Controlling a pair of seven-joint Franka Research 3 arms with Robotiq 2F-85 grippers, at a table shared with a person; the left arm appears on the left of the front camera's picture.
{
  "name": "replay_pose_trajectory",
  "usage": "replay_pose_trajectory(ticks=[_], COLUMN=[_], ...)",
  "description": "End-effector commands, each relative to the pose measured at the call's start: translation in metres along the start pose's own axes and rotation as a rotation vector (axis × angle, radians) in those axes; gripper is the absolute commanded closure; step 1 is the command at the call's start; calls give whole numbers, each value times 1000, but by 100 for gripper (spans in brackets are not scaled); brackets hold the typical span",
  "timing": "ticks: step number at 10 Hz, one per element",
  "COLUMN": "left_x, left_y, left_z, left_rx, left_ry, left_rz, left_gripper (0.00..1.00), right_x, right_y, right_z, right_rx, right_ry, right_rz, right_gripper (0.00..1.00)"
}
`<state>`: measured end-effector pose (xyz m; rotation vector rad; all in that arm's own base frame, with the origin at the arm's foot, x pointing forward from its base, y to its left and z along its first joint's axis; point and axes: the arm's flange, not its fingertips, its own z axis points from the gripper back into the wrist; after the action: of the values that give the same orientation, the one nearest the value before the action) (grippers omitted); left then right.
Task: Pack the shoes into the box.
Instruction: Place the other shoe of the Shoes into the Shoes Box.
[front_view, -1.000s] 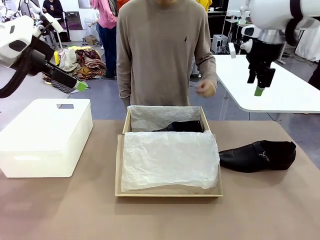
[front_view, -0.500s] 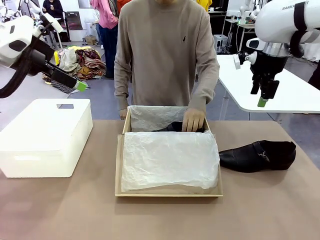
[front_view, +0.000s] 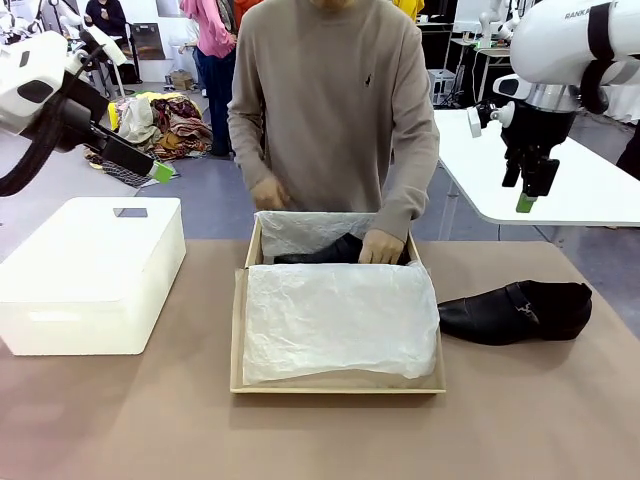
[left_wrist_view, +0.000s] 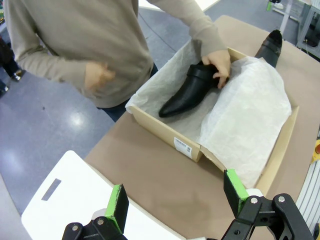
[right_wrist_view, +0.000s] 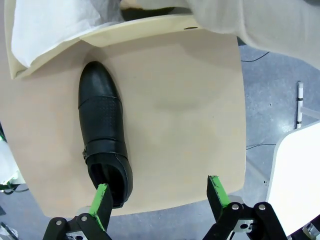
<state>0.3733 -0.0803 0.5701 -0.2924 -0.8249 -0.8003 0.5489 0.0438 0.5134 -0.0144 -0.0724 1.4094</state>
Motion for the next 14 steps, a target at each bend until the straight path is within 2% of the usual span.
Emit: replay_pose_trajectory(ticks=[1,4,8,11,14], left_x=[-2,-2,-2,-2,-2], left_y=[0,0,0,0,0], left_z=[-1,-1,-1,-1,-1], left_rx=[-12,-12,-12,-12,-12], left_ry=[-12,-12,-12,-12,-12], left_rz=[-1,-1,-1,-1,-1], left_gripper=[0,0,0,0,0], right_x=[-2,-8,-57,-91,-108], right_y=[0,2,9,15,26], right_z=[2,-5,-28,-52,-79], right_rx=[-5,-2,6,4,12], right_ry=[7,13,16,5,-42], right_rz=[1,-1,-41,-17,12], right_gripper=[0,0,0,0,0])
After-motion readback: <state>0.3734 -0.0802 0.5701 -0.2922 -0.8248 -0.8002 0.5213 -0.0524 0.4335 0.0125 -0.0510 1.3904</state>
